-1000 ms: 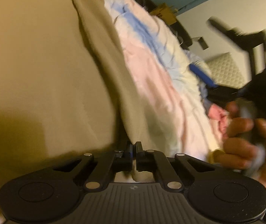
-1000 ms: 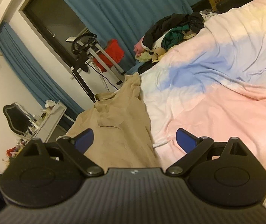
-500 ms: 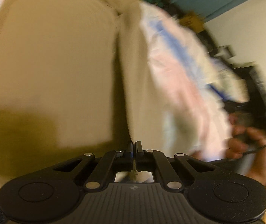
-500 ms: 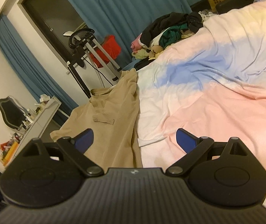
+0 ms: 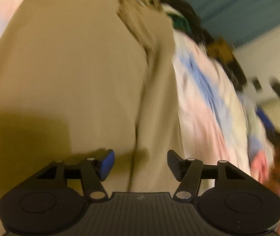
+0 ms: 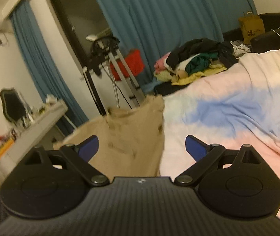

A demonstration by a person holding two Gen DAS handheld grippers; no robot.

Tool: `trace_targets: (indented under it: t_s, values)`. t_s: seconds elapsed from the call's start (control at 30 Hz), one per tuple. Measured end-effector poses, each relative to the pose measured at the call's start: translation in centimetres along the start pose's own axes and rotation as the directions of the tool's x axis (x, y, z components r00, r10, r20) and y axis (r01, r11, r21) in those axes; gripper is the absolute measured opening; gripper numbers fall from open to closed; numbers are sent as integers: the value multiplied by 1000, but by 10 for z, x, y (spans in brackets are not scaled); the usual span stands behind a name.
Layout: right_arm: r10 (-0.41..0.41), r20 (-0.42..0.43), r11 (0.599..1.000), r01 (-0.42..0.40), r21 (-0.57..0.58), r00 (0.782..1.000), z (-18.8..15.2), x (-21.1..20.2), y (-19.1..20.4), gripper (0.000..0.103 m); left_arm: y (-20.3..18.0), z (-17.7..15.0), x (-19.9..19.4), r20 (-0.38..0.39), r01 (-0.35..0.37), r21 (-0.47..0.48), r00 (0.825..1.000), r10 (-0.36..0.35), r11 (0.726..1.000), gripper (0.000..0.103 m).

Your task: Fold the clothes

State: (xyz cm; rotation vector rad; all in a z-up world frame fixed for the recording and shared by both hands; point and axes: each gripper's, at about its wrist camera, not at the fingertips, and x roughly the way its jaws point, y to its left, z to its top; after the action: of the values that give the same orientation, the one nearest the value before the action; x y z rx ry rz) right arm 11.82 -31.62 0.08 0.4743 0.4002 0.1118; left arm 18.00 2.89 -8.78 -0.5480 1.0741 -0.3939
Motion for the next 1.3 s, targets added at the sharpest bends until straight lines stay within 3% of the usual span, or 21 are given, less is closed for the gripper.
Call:
trace_targets:
  t_s: [0.13,0.17,0.2,0.27,0.37,0.53,0.57,0.6,0.67,0.7,0.73,0.87,0.93,1.0,1.1,1.23,1.3]
  values:
    - [-31,-26,999,31,20,999,-10,22,-18,96,8,67,49,126,-16,-87,992,27,996,66]
    - [-44,-46,999,45,20,998,-14,27,-24,96,12,84,61,148,-13,-113,989,30,993,69]
    - [-57,-66,998,58,20,996,-18,33,-30,96,11,97,71,178,-13,-126,983,36,992,79]
    - [-78,-91,996,81,25,993,-23,44,-39,96,7,120,90,242,-15,-146,969,50,989,84]
    - [-71,-121,996,77,42,990,-30,62,-44,96,-8,143,109,335,-70,-102,937,101,992,83]
    - [-45,-170,996,58,73,984,-41,90,-49,96,-23,167,146,370,-142,-54,917,152,988,59]
    - [-35,-182,996,50,77,983,-44,94,-49,96,-25,170,154,377,-139,-56,914,149,989,47]
    - [-28,-191,996,44,79,981,-45,98,-50,96,-26,175,159,376,-136,-58,915,148,989,40]
    - [-20,-202,996,38,83,979,-48,103,-51,96,-29,186,168,371,-132,-64,917,146,989,9]
    - [-18,-208,995,37,90,978,-50,104,-52,96,-29,191,167,368,-126,-54,920,137,991,5]
    - [-16,-212,994,38,99,977,-51,105,-54,96,-33,196,161,392,-141,-26,909,140,990,4]
    - [-16,-225,991,45,126,974,-54,110,-59,96,-51,218,138,501,-224,47,849,171,974,4]
    - [-15,-219,990,45,134,976,-54,112,-60,96,-55,225,136,517,-296,56,826,226,954,4]
    - [-15,-213,991,43,129,977,-53,113,-59,96,-53,227,139,510,-362,79,815,274,929,5]
    - [-17,-198,993,40,109,980,-53,111,-58,96,-44,223,142,445,-361,89,848,288,928,14]
    - [-21,-178,994,39,102,984,-49,106,-57,96,-31,185,120,386,-320,95,885,262,942,47]
    - [-21,-167,995,36,91,986,-47,104,-56,96,-26,159,103,341,-275,102,913,226,956,47]
